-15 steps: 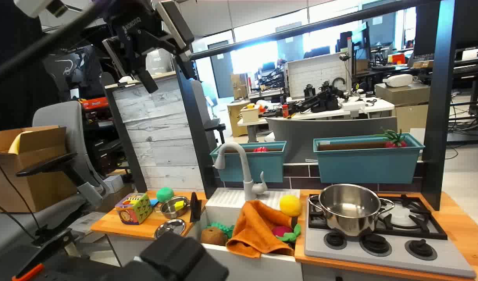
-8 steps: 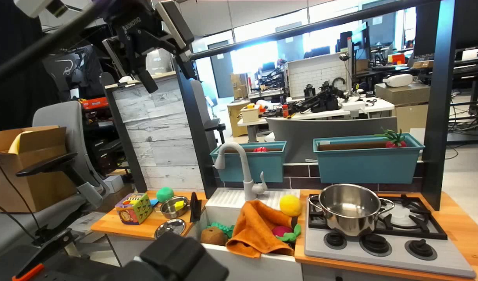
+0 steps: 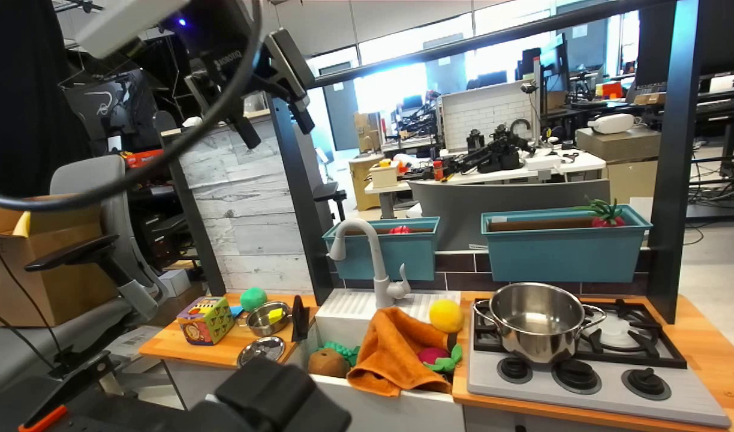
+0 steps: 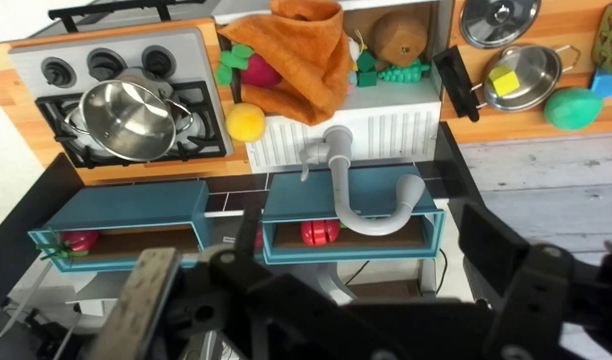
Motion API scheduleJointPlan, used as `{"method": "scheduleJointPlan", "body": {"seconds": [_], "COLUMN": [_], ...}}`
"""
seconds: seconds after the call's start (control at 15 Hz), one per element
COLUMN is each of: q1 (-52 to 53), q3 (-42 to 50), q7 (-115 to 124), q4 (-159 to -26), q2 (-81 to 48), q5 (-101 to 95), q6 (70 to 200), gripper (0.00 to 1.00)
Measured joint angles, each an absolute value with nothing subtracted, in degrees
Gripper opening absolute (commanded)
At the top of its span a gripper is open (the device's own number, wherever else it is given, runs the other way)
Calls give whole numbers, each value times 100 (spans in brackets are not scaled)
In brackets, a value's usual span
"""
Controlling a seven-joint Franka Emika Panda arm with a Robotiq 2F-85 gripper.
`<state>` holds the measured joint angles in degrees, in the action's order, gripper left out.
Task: Put the orange plushy in the pot
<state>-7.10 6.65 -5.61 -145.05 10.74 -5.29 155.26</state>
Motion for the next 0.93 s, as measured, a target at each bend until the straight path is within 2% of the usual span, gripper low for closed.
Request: {"method": "scheduleJointPlan", "body": {"seconds": [0.33,0.53,0.93], "q1": [-518,-733,-1225], "q3": [673,514,493], "q7": [-962,-914,0], "q4": [-13195,-12174,-10218], "q2": [-738,-1797,-3611], "q5": [985,1594,1640], "q6": [15804,15548,14533], "gripper": [100,100,100]}}
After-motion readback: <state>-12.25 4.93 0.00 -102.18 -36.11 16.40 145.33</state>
